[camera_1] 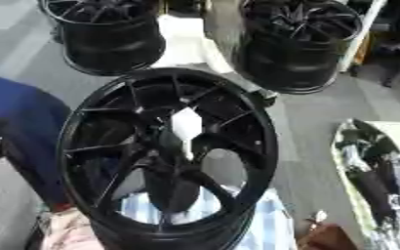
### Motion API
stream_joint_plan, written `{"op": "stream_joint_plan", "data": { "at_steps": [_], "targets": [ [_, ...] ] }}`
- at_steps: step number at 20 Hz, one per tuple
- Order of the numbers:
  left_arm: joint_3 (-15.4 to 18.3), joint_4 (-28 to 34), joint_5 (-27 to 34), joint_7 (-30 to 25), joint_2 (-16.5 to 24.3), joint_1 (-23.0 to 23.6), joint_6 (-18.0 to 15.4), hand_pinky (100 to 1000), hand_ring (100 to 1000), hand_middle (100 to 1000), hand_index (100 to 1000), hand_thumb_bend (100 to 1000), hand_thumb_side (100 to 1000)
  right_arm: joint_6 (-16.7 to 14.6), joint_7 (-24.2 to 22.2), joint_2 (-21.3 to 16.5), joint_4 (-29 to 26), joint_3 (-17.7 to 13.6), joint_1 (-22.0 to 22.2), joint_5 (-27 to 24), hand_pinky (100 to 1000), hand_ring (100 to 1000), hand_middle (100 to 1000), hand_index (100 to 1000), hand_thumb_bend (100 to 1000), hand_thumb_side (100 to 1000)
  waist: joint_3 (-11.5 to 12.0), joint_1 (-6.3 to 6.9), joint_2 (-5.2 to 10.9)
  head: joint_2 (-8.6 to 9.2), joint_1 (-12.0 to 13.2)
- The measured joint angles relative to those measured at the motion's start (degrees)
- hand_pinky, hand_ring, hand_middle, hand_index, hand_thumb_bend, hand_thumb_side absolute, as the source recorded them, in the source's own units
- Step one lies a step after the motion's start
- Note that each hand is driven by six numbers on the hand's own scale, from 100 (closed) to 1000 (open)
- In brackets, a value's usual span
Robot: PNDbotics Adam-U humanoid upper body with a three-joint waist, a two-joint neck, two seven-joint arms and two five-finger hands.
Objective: Pull the pin out of the wheel hub.
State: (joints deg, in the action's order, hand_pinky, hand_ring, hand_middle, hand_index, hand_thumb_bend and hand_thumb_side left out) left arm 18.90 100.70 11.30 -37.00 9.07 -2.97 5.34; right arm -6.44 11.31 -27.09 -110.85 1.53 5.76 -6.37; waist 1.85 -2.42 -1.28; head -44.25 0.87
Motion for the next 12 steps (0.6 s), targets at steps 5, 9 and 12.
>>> {"op": "stream_joint_plan", "data": {
  "at_steps": [5,9,12],
  "targets": [
    [-0.3,0.0,0.0,-0.2,0.1,0.0,0.1,541,483,591,769,100,886,-3.9,-5.3,-14.9,-2.3,0.9,-2.8,-0.8,781,694,742,872,100,382,0.6,-0.45,0.08,0.00,-0.1],
    [-0.7,0.0,-0.1,-0.5,0.1,0.0,0.1,542,474,591,769,100,888,-8.6,-14.1,-26.1,-2.6,4.2,-8.1,-1.6,812,764,807,918,100,368,1.3,-0.61,0.08,0.00,-0.7],
    [-1.0,0.0,-0.2,-0.9,0.1,0.0,0.1,541,474,591,769,100,888,-11.4,-23.5,-31.8,-2.7,7.3,-14.1,-2.3,838,812,852,948,107,373,2.1,-0.93,0.08,0.00,-1.4]
  ]
}}
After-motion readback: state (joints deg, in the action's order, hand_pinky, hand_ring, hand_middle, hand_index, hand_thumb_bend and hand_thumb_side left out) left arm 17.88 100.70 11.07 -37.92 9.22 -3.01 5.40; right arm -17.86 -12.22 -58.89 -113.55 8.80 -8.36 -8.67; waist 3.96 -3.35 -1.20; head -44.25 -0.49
